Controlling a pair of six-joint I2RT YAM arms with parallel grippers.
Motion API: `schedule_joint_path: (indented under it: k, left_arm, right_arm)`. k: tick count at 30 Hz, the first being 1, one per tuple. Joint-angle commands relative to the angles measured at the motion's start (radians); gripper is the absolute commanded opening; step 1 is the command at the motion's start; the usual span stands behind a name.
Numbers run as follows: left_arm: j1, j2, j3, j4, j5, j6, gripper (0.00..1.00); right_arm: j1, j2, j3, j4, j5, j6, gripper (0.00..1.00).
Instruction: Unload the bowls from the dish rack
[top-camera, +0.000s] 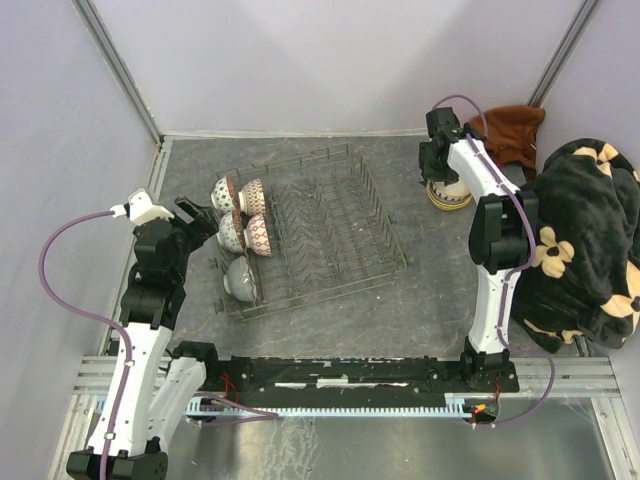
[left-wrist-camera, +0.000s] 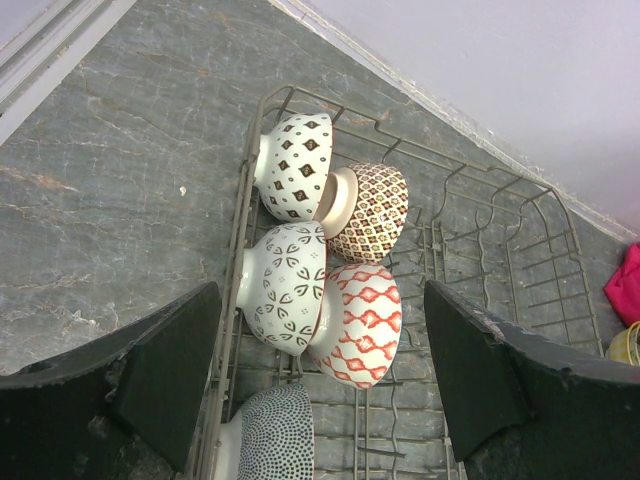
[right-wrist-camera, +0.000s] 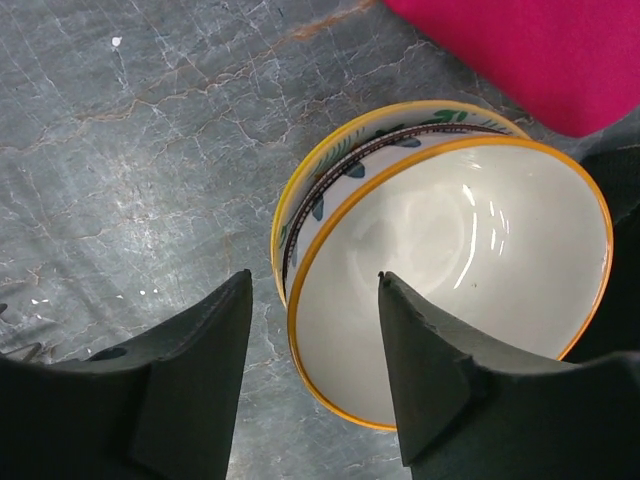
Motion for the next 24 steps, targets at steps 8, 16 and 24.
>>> schedule_joint_path:
  k: [8, 16, 24]
  left_arm:
    - [-0.001, -0.003, 0.030, 0.037, -0.004, -0.025, 0.89]
    - [0.000, 0.008, 0.029, 0.037, -0.017, -0.020, 0.89]
    - [-0.001, 0.006, 0.031, 0.037, -0.012, -0.021, 0.89]
  right_arm:
    - [0.082, -0.335, -0.130, 0.127, 0.035, 0.001, 0.64]
    - [0.278, -0.552, -0.392, 0.404, -0.240, 0.109, 0.64]
    - [0.428, -0.522, -0.596, 0.809, -0.570, 0.358, 0.61]
